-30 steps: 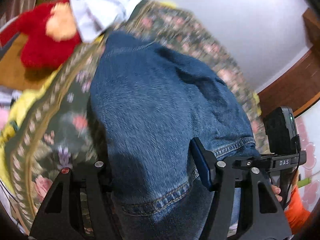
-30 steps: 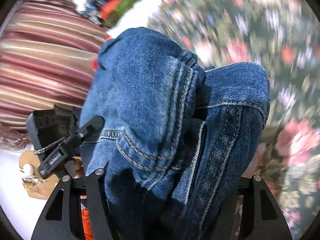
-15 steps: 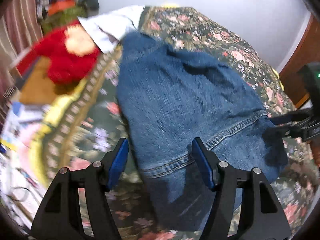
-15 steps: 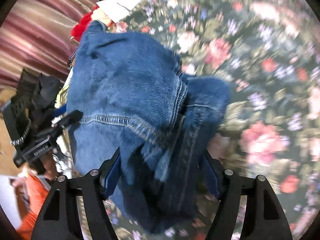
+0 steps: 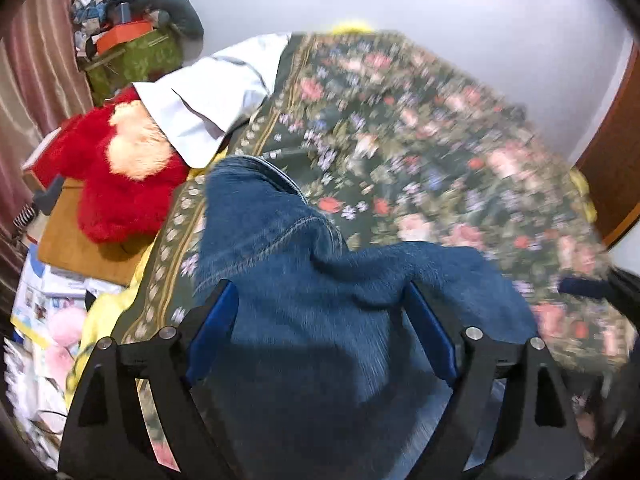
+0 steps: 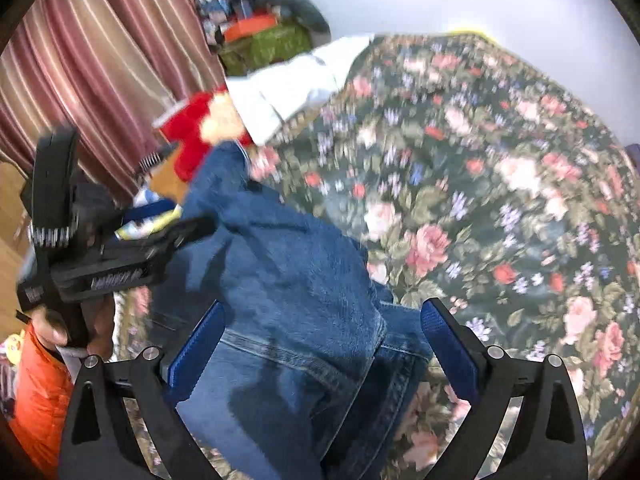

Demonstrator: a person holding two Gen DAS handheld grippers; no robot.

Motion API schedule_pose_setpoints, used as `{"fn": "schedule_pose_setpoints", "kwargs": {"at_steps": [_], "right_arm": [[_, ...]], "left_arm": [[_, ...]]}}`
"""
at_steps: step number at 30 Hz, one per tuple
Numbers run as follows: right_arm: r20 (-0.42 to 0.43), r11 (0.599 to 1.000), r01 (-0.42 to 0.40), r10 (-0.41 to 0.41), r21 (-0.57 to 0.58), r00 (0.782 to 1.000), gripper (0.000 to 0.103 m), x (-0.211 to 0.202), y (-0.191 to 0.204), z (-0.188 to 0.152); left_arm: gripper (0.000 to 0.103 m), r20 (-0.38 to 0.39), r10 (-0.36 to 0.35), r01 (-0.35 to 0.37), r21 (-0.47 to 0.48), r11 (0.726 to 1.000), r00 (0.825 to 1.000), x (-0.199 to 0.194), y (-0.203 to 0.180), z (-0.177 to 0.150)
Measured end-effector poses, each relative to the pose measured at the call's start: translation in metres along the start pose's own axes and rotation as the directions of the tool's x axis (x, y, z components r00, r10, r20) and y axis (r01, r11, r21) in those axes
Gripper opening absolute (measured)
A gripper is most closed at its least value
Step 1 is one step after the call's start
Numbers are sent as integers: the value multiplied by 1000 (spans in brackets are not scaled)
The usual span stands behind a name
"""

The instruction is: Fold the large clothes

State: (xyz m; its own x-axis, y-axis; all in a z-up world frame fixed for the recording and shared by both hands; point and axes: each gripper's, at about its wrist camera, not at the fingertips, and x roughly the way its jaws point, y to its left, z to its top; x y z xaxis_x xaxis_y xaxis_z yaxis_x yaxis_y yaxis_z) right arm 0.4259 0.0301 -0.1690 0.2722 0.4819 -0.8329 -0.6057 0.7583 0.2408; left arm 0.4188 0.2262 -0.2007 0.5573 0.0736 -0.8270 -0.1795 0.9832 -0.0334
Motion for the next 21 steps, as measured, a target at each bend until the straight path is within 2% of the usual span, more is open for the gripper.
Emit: {"fn": "schedule_pose_setpoints", "kwargs": {"at_steps": [3,5,7,9,12,17,21], "right_arm": [[-111,1000,29,-28,6,993,98,36,-14,-17],[-162,997,71,-73,-18,984,98,51,-23,-33],[-126,999,43,-46,-33,991,98,49,-32,-46],[-135,1000,15,-17,-13,991,98,41,-40,-53],[-134,1000,20,-20,-4,991,98,30,-42,-56],[-67,995,87,-90,-54,994,98,-15,-24,-65],[61,995,81,-78,-51,995,98,-76,-6,-68]], "left_arm": [[86,-36,113,-111,56,992,993,29,-12,2],[88,-14,149,-146,117,982,989,32,-21,-5],[88,29,181,-183,175,967,983,23,-32,-14],[88,60,198,-206,231,951,978,9,-41,-23],[88,80,210,-223,259,940,975,-15,-48,-34],[88,120,150,-172,200,965,981,-72,-44,-46],[88,224,122,-157,147,977,967,-139,-44,-51]]}}
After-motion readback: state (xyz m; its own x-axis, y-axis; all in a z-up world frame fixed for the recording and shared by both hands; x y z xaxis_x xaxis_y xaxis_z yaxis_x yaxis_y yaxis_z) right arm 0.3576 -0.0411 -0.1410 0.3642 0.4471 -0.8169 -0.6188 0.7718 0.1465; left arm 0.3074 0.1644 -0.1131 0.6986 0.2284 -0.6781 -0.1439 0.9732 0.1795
